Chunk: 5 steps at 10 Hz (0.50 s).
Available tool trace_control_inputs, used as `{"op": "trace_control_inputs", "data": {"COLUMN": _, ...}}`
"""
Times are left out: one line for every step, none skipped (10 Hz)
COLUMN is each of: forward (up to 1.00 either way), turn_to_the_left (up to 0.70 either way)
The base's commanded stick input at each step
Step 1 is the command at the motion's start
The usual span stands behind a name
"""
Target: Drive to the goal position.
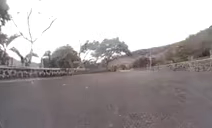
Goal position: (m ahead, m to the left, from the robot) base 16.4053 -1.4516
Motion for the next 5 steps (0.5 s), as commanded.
{"op": "trace_control_inputs", "data": {"forward": 0.70, "turn_to_the_left": 0.00}}
{"op": "trace_control_inputs", "data": {"forward": 0.70, "turn_to_the_left": 0.00}}
{"op": "trace_control_inputs", "data": {"forward": 0.70, "turn_to_the_left": 0.00}}
{"op": "trace_control_inputs", "data": {"forward": 0.70, "turn_to_the_left": 0.00}}
{"op": "trace_control_inputs", "data": {"forward": 0.70, "turn_to_the_left": 0.00}}
